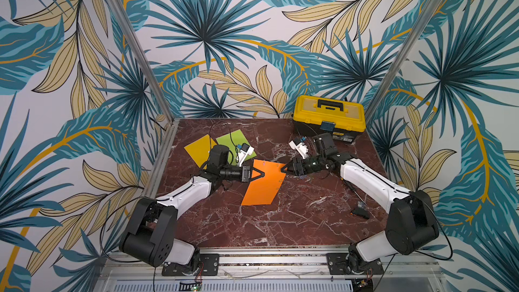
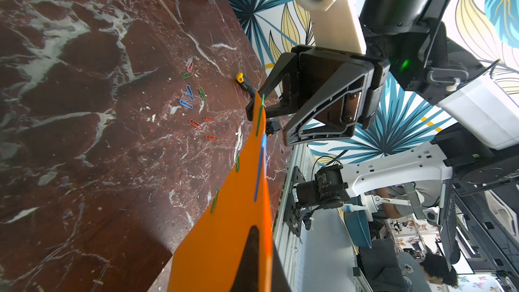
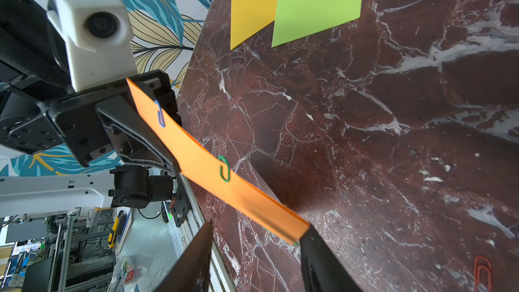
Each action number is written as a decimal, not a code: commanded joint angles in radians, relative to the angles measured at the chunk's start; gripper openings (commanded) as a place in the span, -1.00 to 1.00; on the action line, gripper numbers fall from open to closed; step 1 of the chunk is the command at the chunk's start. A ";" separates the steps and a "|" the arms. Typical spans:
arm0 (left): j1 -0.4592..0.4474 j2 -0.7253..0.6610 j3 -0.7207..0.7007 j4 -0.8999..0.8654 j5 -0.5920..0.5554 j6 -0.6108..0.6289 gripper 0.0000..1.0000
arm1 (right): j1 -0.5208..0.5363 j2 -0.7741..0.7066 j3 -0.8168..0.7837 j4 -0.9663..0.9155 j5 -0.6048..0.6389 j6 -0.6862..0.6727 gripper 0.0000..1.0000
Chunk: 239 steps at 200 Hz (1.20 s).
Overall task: Unclip the paperclips from the documents
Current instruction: Pick up the document from the center of the board, then remove the paper clip from the document.
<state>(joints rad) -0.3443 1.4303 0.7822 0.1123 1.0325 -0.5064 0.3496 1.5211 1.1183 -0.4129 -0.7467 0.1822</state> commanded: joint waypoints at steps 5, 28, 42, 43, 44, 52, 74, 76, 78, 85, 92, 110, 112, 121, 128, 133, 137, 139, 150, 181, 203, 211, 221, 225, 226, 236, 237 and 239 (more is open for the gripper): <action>-0.002 -0.045 0.046 -0.139 -0.027 0.122 -1.00 | -0.010 -0.034 -0.006 -0.043 0.024 -0.032 0.04; -0.002 -0.057 0.062 -0.199 -0.049 0.175 -1.00 | -0.014 -0.041 0.005 -0.064 0.033 -0.047 0.06; -0.004 -0.062 0.078 -0.249 -0.068 0.216 -1.00 | -0.016 -0.043 0.016 -0.081 0.041 -0.056 0.07; -0.005 -0.063 0.079 -0.253 -0.068 0.219 -1.00 | -0.015 -0.044 0.016 -0.083 0.042 -0.058 0.07; -0.005 -0.062 0.080 -0.256 -0.070 0.221 -1.00 | -0.016 -0.044 0.017 -0.084 0.042 -0.059 0.07; -0.010 -0.064 0.089 -0.283 -0.083 0.246 -1.00 | -0.017 -0.046 0.022 -0.094 0.045 -0.065 0.07; -0.027 -0.068 0.114 -0.347 -0.115 0.297 -1.00 | -0.018 -0.052 0.039 -0.123 0.047 -0.084 0.07; -0.029 -0.068 0.117 -0.354 -0.120 0.303 -1.00 | -0.018 -0.053 0.039 -0.125 0.047 -0.087 0.07; -0.032 -0.069 0.120 -0.362 -0.123 0.309 -1.00 | -0.018 -0.055 0.040 -0.128 0.047 -0.089 0.07; -0.039 -0.069 0.130 -0.380 -0.136 0.328 -1.00 | -0.017 -0.060 0.044 -0.134 0.048 -0.096 0.07; -0.048 -0.069 0.143 -0.430 -0.147 0.349 -1.00 | -0.018 -0.064 0.047 -0.140 0.050 -0.103 0.07; -0.066 -0.068 0.173 -0.499 -0.174 0.404 -1.00 | -0.018 -0.078 0.054 -0.150 0.048 -0.120 0.07; -0.067 -0.069 0.174 -0.502 -0.175 0.407 -1.00 | -0.018 -0.079 0.055 -0.151 0.048 -0.121 0.07; -0.070 -0.074 0.183 -0.521 -0.177 0.425 -1.00 | -0.017 -0.089 0.057 -0.153 0.043 -0.133 0.07; -0.073 -0.079 0.189 -0.536 -0.182 0.438 -1.00 | -0.017 -0.095 0.057 -0.153 0.039 -0.138 0.07; -0.075 -0.083 0.194 -0.549 -0.186 0.450 -1.00 | -0.017 -0.101 0.056 -0.153 0.034 -0.145 0.07; -0.076 -0.085 0.200 -0.563 -0.191 0.459 -1.00 | -0.017 -0.105 0.055 -0.153 0.030 -0.150 0.07; -0.076 -0.085 0.201 -0.569 -0.193 0.466 -1.00 | -0.017 -0.107 0.054 -0.153 0.027 -0.152 0.07; -0.083 -0.088 0.219 -0.608 -0.209 0.501 -1.00 | -0.017 -0.123 0.052 -0.144 0.016 -0.163 0.07; -0.100 -0.098 0.249 -0.666 -0.231 0.566 -1.00 | -0.015 -0.162 0.034 -0.108 -0.021 -0.199 0.15; -0.109 -0.108 0.253 -0.666 -0.238 0.601 -1.00 | -0.014 -0.173 0.028 -0.080 -0.043 -0.211 0.18; -0.111 -0.110 0.256 -0.666 -0.236 0.613 -1.00 | -0.014 -0.172 0.035 -0.084 -0.044 -0.217 0.18; -0.113 -0.111 0.260 -0.666 -0.231 0.626 -1.00 | -0.009 -0.165 0.046 -0.091 -0.049 -0.228 0.18; -0.113 -0.112 0.261 -0.666 -0.227 0.633 -1.00 | -0.009 -0.164 0.050 -0.093 -0.051 -0.232 0.18; -0.113 -0.113 0.261 -0.666 -0.225 0.634 -1.00 | -0.008 -0.163 0.050 -0.093 -0.052 -0.232 0.18; -0.114 -0.114 0.262 -0.666 -0.217 0.648 -1.00 | -0.003 -0.157 0.058 -0.095 -0.055 -0.242 0.18; -0.114 -0.114 0.262 -0.666 -0.216 0.649 -1.00 | -0.002 -0.158 0.058 -0.095 -0.056 -0.244 0.18; -0.114 -0.115 0.262 -0.666 -0.215 0.651 -1.00 | 0.000 -0.158 0.059 -0.095 -0.058 -0.245 0.17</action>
<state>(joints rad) -0.4522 1.3403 1.0168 -0.5308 0.8062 0.0769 0.3363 1.3579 1.1553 -0.5133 -0.7681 -0.0154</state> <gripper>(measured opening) 0.048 0.587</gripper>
